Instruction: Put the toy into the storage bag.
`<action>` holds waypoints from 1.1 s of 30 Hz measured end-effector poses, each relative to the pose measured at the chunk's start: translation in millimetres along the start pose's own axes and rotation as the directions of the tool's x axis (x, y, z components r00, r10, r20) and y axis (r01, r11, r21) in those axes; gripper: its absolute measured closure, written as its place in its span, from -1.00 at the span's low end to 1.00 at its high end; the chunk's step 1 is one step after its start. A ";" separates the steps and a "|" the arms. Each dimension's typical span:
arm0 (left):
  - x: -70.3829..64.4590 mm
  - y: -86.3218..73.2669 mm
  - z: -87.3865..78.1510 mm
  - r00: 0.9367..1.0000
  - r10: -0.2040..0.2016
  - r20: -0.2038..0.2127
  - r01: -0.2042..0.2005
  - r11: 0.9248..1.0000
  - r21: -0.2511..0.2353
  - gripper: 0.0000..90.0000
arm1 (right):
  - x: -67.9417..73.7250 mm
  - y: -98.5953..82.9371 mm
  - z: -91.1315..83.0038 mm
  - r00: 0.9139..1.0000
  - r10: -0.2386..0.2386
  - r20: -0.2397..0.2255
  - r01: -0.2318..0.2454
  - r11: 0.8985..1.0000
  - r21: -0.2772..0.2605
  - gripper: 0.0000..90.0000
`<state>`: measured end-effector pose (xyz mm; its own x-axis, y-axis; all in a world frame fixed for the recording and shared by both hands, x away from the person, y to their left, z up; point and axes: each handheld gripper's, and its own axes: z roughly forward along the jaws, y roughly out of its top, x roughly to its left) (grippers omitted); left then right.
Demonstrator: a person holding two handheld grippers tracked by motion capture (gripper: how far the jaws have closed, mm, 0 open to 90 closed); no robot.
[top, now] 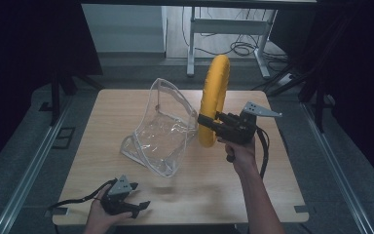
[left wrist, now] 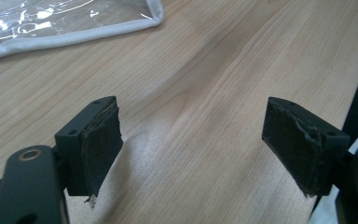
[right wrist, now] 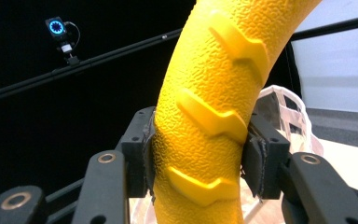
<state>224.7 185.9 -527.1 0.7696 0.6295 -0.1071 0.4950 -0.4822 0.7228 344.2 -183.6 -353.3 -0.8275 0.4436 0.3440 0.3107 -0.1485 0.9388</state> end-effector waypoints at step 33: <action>0.2 0.1 -0.6 1.000 0.001 0.000 -0.001 1.000 -0.003 -0.56 | 39.9 36.2 13.8 0.995 -0.079 -0.055 0.074 0.994 -0.083 0.13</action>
<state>224.7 186.3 -526.6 0.7700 0.6291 -0.1067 0.4933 -0.4807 0.7250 328.9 -159.0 -305.7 -0.8740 0.4046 0.2692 0.2086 -0.1880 0.9598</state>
